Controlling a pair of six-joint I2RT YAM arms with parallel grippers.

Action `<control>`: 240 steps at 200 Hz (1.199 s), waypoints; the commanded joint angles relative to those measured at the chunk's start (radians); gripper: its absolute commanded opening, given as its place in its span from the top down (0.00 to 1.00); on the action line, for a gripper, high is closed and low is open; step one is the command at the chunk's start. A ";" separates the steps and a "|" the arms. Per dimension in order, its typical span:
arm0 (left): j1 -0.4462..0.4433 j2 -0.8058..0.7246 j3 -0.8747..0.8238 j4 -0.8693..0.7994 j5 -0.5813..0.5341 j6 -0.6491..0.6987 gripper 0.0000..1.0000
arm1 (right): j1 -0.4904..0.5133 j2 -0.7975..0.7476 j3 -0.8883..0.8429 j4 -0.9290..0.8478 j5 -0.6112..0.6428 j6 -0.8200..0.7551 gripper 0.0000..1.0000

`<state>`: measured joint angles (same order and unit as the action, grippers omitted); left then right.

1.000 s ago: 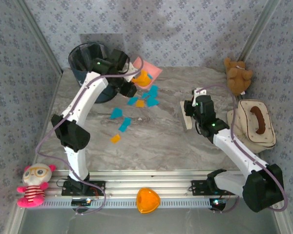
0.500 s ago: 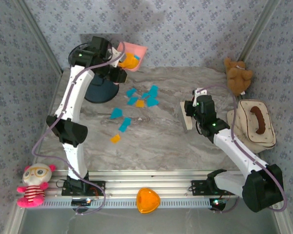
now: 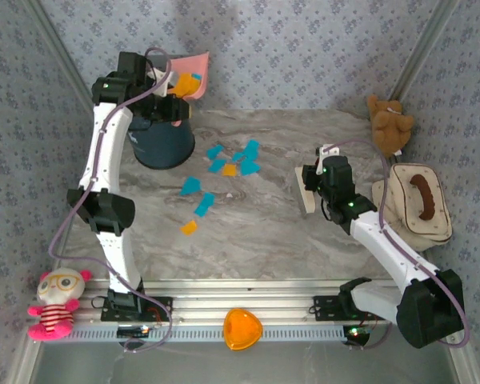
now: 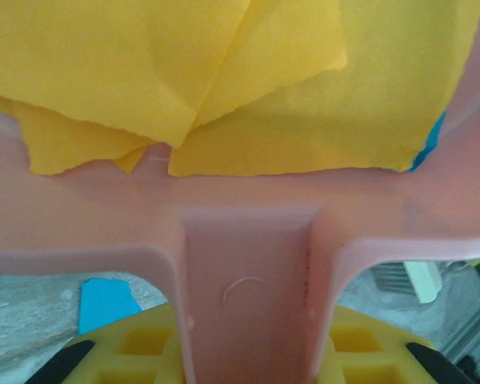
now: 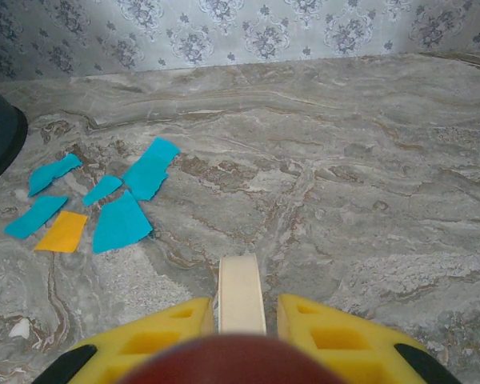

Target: Sweep away the paper scraps from the table

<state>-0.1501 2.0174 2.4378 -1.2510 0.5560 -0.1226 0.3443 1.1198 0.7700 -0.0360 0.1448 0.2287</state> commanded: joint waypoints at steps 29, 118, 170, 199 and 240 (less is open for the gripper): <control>0.057 0.016 0.018 0.096 0.158 -0.133 1.00 | -0.005 0.000 0.014 -0.009 -0.015 0.027 1.00; 0.120 -0.026 -0.148 0.314 0.286 -0.305 1.00 | -0.004 0.000 0.020 -0.016 -0.020 0.032 1.00; 0.139 -0.091 -0.300 0.489 0.320 -0.393 1.00 | -0.004 0.003 0.024 -0.016 -0.025 0.035 1.00; 0.147 -0.115 -0.375 0.614 0.364 -0.475 1.00 | -0.004 0.005 0.025 -0.016 -0.024 0.037 1.00; 0.153 -0.135 -0.443 0.749 0.408 -0.577 1.00 | -0.002 0.005 0.025 -0.022 -0.023 0.038 1.00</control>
<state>-0.0063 1.9419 2.0216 -0.6506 0.8970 -0.6128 0.3447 1.1255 0.7700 -0.0582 0.1307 0.2478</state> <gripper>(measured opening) 0.277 0.257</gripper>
